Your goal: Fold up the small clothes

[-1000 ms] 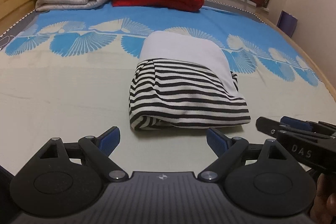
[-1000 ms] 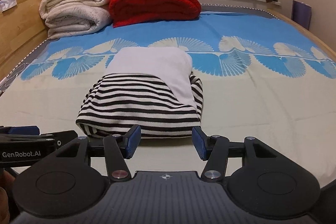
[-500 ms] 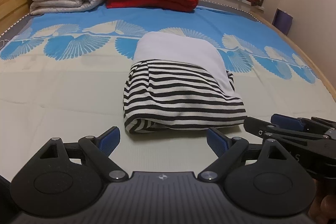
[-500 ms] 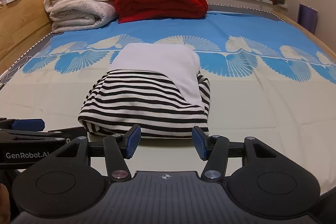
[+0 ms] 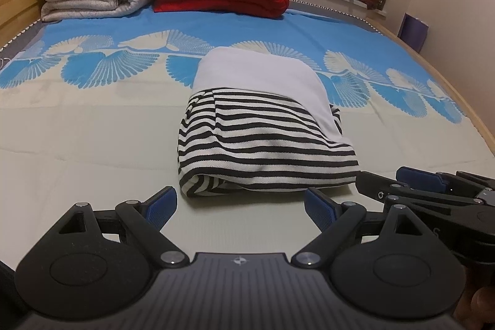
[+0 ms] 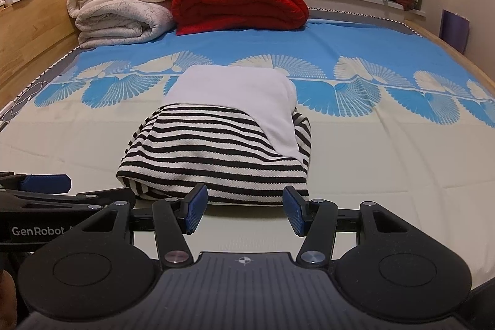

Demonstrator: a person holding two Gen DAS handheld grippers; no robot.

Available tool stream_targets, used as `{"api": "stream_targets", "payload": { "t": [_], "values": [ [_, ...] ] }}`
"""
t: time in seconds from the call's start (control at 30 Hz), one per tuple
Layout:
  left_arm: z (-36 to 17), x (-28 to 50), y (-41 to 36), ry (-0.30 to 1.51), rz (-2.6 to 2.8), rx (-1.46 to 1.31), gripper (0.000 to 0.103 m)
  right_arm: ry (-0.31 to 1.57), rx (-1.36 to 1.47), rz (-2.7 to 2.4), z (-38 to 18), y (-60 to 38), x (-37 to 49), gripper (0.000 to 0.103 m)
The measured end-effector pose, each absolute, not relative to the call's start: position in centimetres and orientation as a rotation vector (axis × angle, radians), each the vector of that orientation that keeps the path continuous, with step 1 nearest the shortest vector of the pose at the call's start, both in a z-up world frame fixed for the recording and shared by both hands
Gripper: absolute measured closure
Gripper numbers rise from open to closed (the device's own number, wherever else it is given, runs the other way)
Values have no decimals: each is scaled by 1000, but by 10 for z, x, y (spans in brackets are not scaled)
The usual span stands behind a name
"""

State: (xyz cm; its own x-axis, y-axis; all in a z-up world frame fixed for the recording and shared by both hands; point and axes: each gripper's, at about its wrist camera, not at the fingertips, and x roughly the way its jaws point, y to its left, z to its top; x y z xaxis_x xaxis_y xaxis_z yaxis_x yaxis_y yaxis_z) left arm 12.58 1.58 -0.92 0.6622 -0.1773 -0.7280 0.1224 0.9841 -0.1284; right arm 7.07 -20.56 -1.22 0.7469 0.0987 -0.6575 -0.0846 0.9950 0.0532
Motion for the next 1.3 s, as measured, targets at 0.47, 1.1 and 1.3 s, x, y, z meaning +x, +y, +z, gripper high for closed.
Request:
{"api": "stream_targets", "payload": {
  "t": [0.47, 1.1, 1.3],
  "values": [
    [-11, 127, 17, 835, -174, -79, 11, 721, 21, 100, -12, -205, 71, 47],
    [-14, 127, 16, 840, -177, -87, 11, 722, 21, 101, -12, -205, 71, 47],
    [-14, 127, 16, 838, -177, -87, 11, 723, 22, 101, -12, -204, 71, 47]
  ]
}}
